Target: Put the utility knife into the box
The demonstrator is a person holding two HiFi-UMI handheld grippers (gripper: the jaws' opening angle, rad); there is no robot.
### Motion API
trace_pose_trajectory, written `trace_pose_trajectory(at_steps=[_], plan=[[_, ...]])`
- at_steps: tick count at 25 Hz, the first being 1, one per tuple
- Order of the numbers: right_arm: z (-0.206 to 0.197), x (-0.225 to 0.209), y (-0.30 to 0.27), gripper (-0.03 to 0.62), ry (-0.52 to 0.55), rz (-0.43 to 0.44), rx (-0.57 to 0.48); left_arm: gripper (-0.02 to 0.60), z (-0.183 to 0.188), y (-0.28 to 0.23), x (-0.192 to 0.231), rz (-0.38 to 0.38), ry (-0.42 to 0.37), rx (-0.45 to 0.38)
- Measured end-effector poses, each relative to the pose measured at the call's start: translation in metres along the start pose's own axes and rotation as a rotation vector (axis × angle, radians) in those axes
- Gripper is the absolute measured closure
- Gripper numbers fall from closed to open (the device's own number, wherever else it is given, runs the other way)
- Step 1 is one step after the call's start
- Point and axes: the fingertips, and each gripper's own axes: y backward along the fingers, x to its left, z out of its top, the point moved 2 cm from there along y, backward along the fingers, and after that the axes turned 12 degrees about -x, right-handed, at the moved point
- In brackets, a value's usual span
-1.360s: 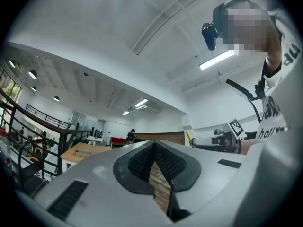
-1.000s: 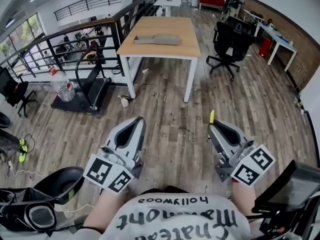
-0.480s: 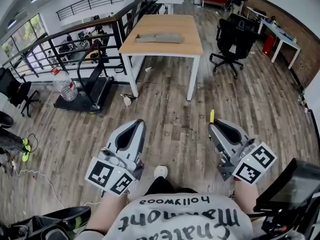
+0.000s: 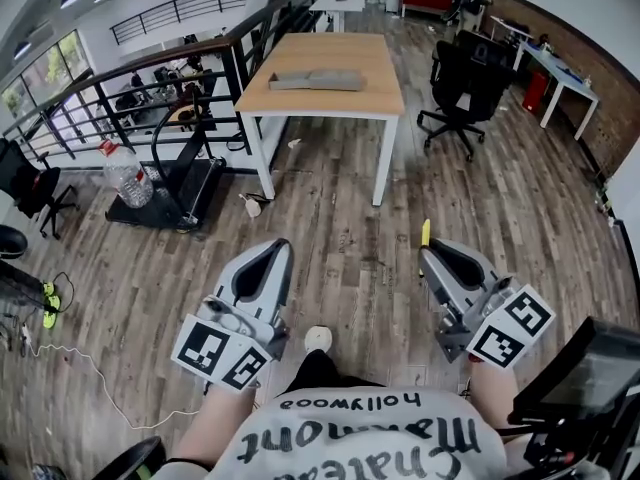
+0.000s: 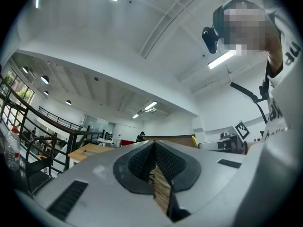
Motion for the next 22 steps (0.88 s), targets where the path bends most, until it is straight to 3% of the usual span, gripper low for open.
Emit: trace_pose_trajectory(at_steps=[22], plan=[[-0.033, -0.053, -0.090, 0.537, 0.004, -0.012, 0.024, 0.575, -0.043, -0.058, 0.092, -0.020, 0.032, 0.013]])
